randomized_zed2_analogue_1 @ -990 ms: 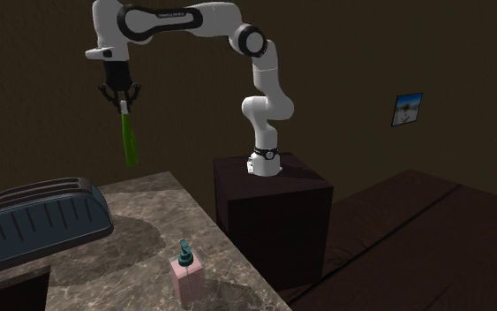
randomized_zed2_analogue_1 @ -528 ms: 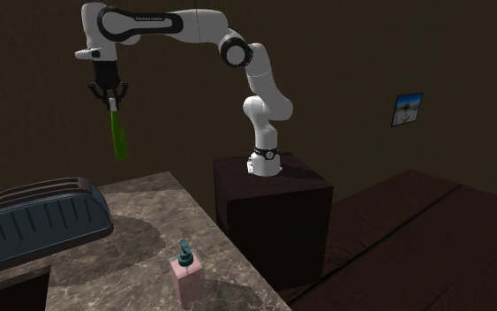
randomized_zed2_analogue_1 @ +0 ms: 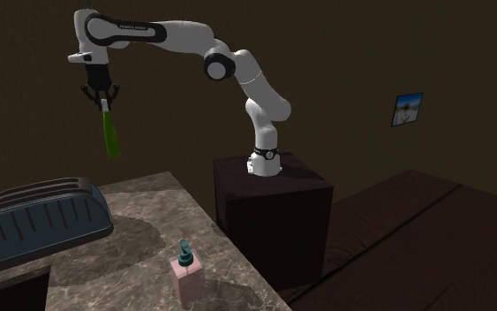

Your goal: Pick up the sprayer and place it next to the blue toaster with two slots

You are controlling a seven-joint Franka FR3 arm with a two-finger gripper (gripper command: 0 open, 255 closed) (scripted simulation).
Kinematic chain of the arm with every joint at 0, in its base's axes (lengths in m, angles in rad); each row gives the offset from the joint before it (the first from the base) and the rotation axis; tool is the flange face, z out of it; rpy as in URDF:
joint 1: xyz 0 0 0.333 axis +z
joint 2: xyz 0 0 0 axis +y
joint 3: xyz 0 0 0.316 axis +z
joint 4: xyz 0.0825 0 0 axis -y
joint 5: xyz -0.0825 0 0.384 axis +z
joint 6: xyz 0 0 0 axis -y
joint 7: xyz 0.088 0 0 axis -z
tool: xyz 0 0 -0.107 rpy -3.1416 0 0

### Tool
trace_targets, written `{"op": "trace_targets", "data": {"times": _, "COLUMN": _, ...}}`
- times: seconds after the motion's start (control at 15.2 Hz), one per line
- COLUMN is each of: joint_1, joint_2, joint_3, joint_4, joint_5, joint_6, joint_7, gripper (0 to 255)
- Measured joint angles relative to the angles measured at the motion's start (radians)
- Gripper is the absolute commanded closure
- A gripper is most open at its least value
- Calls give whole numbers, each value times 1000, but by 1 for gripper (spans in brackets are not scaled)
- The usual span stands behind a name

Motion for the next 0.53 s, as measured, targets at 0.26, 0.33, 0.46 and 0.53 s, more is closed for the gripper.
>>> {"op": "trace_targets", "data": {"times": 0.26, "joint_1": 19, "joint_2": -4, "joint_3": -2, "joint_4": -67, "joint_5": -1, "joint_6": 56, "joint_7": -14, "gripper": 255}}
{"op": "trace_targets", "data": {"times": 0.33, "joint_1": 24, "joint_2": -3, "joint_3": -2, "joint_4": -81, "joint_5": 0, "joint_6": 69, "joint_7": -16, "gripper": 255}}
{"op": "trace_targets", "data": {"times": 0.46, "joint_1": 41, "joint_2": -10, "joint_3": -5, "joint_4": -125, "joint_5": -3, "joint_6": 101, "joint_7": -21, "gripper": 255}}
{"op": "trace_targets", "data": {"times": 0.53, "joint_1": 44, "joint_2": -10, "joint_3": -4, "joint_4": -137, "joint_5": -3, "joint_6": 113, "joint_7": -23, "gripper": 255}}
